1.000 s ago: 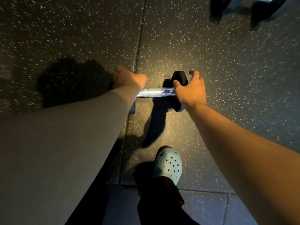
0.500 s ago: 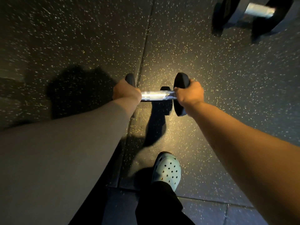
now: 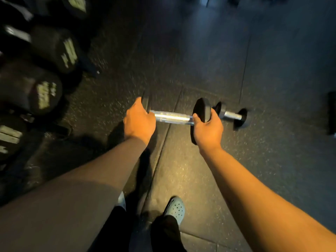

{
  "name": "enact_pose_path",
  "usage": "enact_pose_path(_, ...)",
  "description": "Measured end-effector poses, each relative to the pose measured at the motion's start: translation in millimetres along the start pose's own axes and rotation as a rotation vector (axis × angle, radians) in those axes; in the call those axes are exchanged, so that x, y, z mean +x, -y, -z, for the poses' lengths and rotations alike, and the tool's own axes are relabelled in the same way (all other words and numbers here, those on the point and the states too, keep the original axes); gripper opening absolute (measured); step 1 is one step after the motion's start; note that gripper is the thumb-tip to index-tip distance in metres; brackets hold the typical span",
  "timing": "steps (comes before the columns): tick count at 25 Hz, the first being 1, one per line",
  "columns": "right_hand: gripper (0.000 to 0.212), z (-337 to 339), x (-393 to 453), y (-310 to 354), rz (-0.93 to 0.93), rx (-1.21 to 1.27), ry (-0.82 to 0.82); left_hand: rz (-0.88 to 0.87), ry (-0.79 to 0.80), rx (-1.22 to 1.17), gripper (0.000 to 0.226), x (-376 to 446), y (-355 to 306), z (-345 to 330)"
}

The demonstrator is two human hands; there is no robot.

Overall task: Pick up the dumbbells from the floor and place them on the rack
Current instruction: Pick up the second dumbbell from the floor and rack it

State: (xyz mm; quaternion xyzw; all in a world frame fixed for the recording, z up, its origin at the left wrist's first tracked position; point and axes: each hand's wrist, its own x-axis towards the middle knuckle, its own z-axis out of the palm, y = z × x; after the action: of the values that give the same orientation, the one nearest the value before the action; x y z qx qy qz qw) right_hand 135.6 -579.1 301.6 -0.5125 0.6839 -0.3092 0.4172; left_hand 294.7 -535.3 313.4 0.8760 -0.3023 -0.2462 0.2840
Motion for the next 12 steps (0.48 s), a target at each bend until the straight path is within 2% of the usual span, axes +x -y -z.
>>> enact_pose_path(3, 0.038, 41.9, -36.1, 122.7, 0.123, 0.026, -0.021, -0.036, -0.159, -0.091, 0.039, -30.5, -74.8, 108.6)
enact_pose_path(6, 0.039, 64.4, -60.8, 215.8, 0.234, 0.088, -0.011, -0.048, -0.312, -0.203, 0.023, -51.2, -131.2, 193.2)
enact_pose_path(9, 0.037, 72.5, -88.1, 284.4, 0.345, 0.158, 0.043, -0.059, -0.43, -0.289, 0.023, -69.3, -155.7, 263.3)
enact_pose_path(12, 0.038, 62.2, -116.8, 328.9, 0.435, 0.199, 0.097, -0.068, -0.516, -0.307, 0.027, -83.7, -148.0, 318.0)
